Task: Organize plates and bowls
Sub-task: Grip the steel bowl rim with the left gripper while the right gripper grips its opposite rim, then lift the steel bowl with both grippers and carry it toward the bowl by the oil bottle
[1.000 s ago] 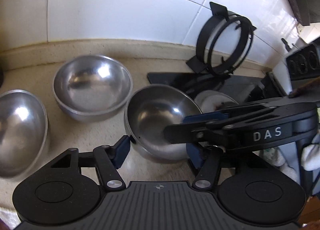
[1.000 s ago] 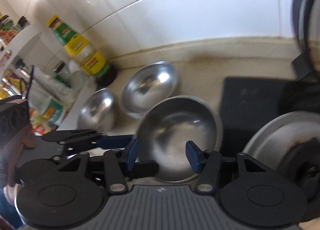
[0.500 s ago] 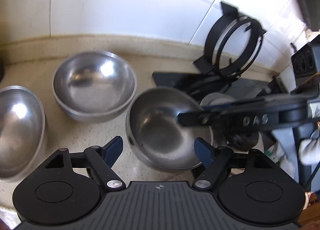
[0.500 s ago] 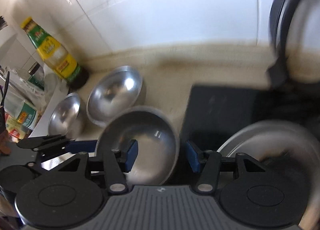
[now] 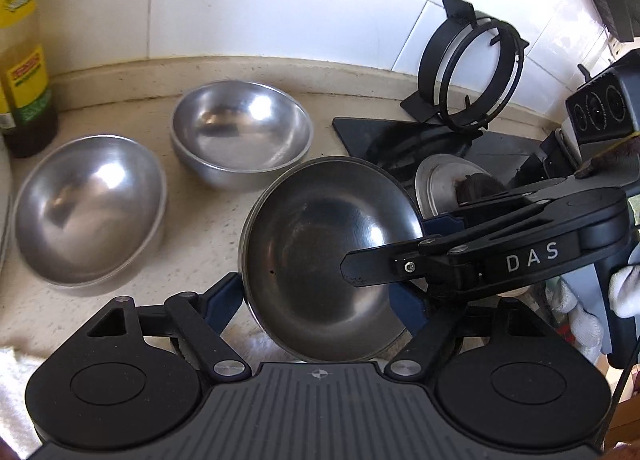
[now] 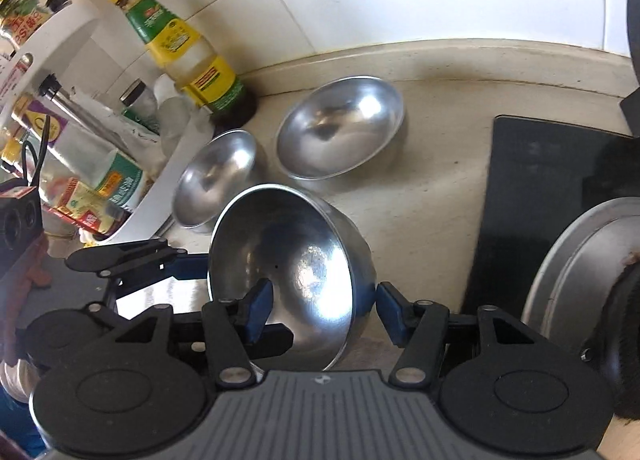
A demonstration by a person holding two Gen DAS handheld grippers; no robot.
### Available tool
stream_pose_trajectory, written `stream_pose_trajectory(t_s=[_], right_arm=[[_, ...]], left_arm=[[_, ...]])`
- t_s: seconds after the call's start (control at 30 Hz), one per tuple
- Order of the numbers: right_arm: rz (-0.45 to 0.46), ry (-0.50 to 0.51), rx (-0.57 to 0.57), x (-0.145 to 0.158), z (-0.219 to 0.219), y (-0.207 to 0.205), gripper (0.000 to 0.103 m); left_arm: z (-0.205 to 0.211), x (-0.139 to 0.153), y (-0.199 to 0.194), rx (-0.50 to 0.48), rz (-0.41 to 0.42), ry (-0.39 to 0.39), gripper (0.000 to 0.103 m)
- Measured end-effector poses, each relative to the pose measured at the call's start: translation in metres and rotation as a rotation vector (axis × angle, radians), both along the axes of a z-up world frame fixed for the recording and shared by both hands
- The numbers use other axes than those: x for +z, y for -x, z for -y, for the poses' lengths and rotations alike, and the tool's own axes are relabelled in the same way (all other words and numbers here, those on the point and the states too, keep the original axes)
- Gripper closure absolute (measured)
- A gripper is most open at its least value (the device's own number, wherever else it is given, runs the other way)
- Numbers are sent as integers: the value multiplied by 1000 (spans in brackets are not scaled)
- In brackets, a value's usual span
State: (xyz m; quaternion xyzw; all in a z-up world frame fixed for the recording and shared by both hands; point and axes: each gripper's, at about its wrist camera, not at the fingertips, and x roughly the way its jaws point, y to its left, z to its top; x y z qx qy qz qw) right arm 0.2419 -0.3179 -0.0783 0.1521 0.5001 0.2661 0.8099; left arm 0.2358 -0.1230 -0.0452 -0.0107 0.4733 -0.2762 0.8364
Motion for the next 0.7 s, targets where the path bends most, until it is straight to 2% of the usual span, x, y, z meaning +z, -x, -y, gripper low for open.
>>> stream_pose_trajectory(t_s=[0.2, 0.4, 0.53, 0.7], right_arm=[[-15, 28, -18, -4, 1, -5, 44], [17, 55, -44, 4, 19, -5, 44], [53, 60, -81, 13, 27, -21, 44], [81, 71, -94, 20, 26, -46, 43]], left_arm=[[-7, -6, -2, 36, -13, 31, 19], [-31, 11, -6, 87, 30, 41, 18], [-38, 27, -25, 122, 87, 53, 17], [-33, 35, -61, 156, 91, 32, 16]])
